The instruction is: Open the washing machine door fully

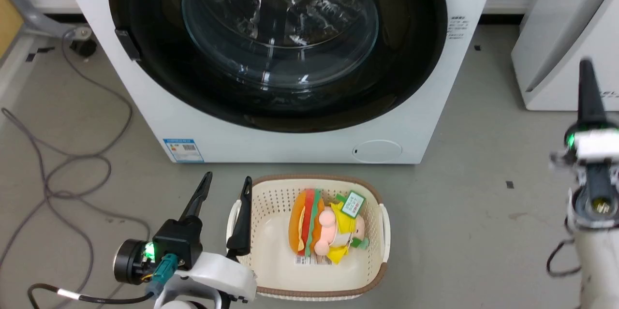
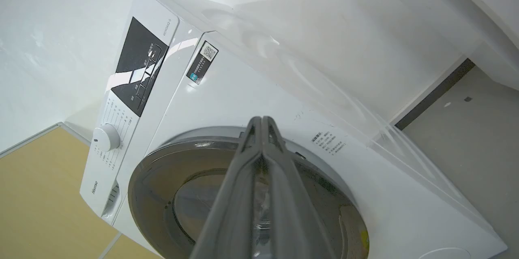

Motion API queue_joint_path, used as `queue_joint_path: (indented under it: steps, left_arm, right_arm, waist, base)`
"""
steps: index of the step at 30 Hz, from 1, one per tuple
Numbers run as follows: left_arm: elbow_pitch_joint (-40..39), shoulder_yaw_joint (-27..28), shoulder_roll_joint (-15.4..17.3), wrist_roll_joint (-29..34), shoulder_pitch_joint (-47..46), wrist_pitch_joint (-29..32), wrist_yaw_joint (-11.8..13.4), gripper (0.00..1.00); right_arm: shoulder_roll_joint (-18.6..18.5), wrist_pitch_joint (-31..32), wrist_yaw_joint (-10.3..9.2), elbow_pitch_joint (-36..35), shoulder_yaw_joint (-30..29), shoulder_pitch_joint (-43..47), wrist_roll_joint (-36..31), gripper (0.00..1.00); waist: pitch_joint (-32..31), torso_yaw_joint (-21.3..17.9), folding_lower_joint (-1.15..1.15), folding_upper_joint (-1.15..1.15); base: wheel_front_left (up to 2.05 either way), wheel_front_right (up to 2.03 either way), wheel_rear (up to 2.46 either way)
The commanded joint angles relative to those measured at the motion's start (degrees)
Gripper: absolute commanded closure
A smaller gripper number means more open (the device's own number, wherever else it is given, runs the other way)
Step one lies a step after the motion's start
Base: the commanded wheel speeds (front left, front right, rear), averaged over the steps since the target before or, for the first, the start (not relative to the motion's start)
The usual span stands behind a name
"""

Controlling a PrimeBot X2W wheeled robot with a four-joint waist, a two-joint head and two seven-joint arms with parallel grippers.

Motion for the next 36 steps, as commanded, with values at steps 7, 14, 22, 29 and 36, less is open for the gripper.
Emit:
queue_joint_path:
  steps: [7, 14, 22, 29, 36]
  left_arm:
    - [-0.8, -1.4, 0.0, -1.1, -2.6, -1.5, -0.1, 0.00]
    - [-1.4, -2.2, 0.0, -1.3, -4.2, -2.3, -0.2, 0.00]
    - [-2.0, -3.1, 0.0, -1.8, -6.1, -3.3, -0.4, 0.00]
    - [-2.4, -3.9, 0.0, -2.4, -7.2, -4.1, -0.1, 0.00]
    - [-2.6, -4.8, 0.0, -2.8, -8.4, -5.0, 0.0, 0.00]
  right_arm:
    - [-6.1, 0.6, 0.04, 7.6, 6.3, -12.8, 8.5, 1.00]
    - [-10.0, 4.2, 0.04, 15.6, 14.0, -24.4, 13.9, 1.00]
    - [-11.9, 13.3, 0.05, 28.4, 24.2, -38.8, 18.7, 1.00]
    - [-11.8, 23.2, 0.05, 36.5, 31.7, -49.6, 21.9, 1.00]
    - [-11.4, 31.0, 0.05, 41.4, 37.4, -57.2, 25.5, 1.00]
  waist:
    - [2.9, 1.0, 0.00, 0.00]
    - [5.4, 1.4, 0.00, 0.00]
    - [8.3, 2.2, 0.00, 0.00]
    - [10.4, 2.6, 0.00, 0.00]
    - [12.2, 2.9, 0.00, 0.00]
  base:
    - [0.00, 0.00, 0.00]
    - [0.00, 0.00, 0.00]
    - [0.00, 0.00, 0.00]
    - [0.00, 0.00, 0.00]
    - [0.00, 0.00, 0.00]
